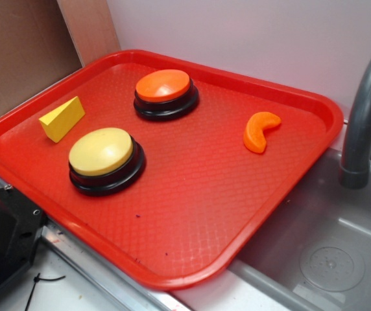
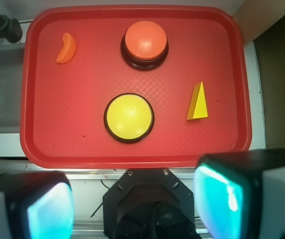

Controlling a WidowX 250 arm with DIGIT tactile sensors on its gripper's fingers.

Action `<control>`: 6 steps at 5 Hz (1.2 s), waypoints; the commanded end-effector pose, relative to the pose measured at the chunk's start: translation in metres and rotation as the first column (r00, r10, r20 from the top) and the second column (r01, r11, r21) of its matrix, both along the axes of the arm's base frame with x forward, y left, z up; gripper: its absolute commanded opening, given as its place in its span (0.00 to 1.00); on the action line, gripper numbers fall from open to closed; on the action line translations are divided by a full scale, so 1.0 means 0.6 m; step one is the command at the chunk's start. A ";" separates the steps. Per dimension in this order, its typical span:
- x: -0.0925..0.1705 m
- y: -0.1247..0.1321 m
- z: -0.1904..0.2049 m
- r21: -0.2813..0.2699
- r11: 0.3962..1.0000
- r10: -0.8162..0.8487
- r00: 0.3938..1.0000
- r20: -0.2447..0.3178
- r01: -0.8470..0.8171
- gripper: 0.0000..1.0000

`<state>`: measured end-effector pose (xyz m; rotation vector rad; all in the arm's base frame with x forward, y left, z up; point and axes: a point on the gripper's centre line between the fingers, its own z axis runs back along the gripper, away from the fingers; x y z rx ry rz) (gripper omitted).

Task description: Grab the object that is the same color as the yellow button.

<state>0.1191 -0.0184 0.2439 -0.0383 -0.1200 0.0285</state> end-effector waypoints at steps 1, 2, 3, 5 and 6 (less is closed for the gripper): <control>0.000 0.000 0.000 0.000 1.000 0.000 1.000 0.000 0.000 1.00; 0.007 0.027 -0.036 0.015 0.999 0.034 0.999 -0.016 -0.034 1.00; 0.004 0.052 -0.066 0.001 0.993 0.114 0.993 0.034 -0.114 1.00; 0.013 0.132 -0.163 0.002 0.935 0.355 0.934 0.045 -0.355 1.00; 0.033 0.162 -0.199 0.033 0.904 0.423 0.904 0.056 -0.425 1.00</control>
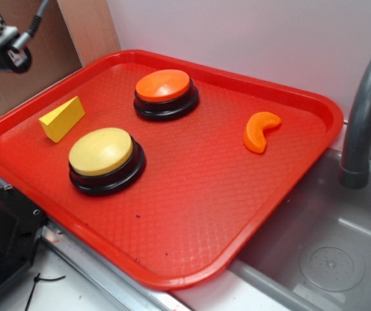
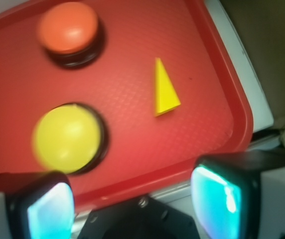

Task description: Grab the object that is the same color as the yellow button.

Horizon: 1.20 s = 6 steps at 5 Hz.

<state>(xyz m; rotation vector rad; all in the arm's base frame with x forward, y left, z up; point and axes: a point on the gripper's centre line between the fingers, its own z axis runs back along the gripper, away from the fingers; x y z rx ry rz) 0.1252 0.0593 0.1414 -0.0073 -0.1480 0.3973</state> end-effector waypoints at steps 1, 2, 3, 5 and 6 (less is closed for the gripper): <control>0.052 0.059 -0.075 -0.004 0.997 0.080 0.996 0.041 -0.080 1.00; 0.076 0.074 -0.117 0.048 0.993 0.108 0.993 0.047 -0.111 1.00; 0.093 0.077 -0.140 0.069 0.993 0.095 0.994 0.053 -0.098 1.00; 0.095 0.078 -0.187 0.093 0.987 0.129 0.992 -0.003 -0.129 1.00; 0.092 0.080 -0.192 0.085 0.988 0.129 0.991 -0.029 -0.127 0.00</control>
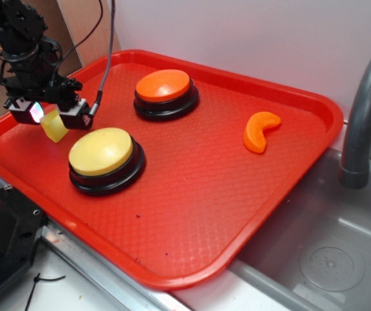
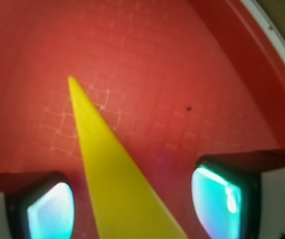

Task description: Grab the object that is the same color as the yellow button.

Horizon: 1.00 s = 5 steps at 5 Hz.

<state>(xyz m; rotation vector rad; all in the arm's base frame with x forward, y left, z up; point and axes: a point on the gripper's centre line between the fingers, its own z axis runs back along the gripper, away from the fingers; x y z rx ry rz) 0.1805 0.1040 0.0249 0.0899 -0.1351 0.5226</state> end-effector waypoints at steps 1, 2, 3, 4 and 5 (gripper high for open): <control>-0.009 0.007 0.026 -0.016 1.000 0.019 0.999 -0.042 -0.020 0.00; -0.014 0.001 0.079 -0.010 1.000 0.015 0.998 -0.069 -0.015 0.00; 0.000 -0.032 0.157 -0.051 0.998 -0.046 0.999 -0.006 0.046 0.00; 0.020 -0.079 0.219 -0.120 0.980 -0.152 0.987 0.042 0.156 0.00; 0.037 -0.125 0.263 -0.150 0.958 -0.235 0.969 0.074 0.243 0.00</control>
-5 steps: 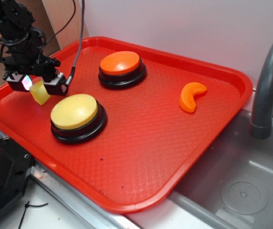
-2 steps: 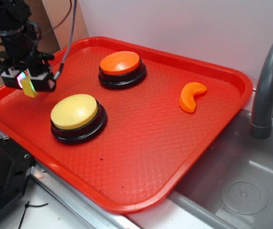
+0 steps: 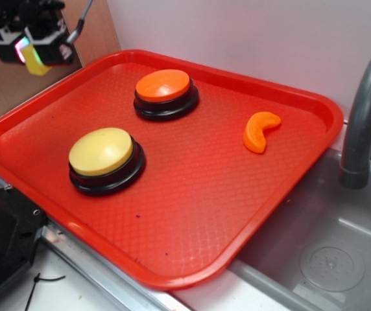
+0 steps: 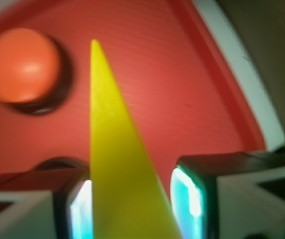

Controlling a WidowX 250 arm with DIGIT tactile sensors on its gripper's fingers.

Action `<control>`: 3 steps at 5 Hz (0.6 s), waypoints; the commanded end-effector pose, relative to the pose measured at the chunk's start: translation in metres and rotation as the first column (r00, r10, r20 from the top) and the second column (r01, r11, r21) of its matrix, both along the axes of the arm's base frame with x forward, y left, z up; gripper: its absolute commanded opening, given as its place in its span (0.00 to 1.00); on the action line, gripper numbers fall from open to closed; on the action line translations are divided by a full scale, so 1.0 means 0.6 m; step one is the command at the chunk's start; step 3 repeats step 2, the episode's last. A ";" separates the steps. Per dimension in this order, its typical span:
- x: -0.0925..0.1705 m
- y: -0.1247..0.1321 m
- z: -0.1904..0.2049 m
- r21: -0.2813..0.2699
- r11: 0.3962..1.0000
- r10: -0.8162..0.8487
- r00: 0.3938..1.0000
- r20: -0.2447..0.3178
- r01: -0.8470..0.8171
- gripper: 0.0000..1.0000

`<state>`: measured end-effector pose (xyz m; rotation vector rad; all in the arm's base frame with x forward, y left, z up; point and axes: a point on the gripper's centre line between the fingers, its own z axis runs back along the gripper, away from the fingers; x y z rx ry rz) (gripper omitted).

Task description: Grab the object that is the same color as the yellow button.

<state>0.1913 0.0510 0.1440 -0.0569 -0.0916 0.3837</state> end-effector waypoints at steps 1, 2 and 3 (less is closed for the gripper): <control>0.041 -0.075 0.077 0.001 0.987 -0.162 0.983 0.081 0.162 0.00; 0.042 -0.077 0.064 0.047 0.983 -0.179 0.982 0.059 0.176 0.00; 0.042 -0.077 0.064 0.047 0.983 -0.179 0.982 0.059 0.176 0.00</control>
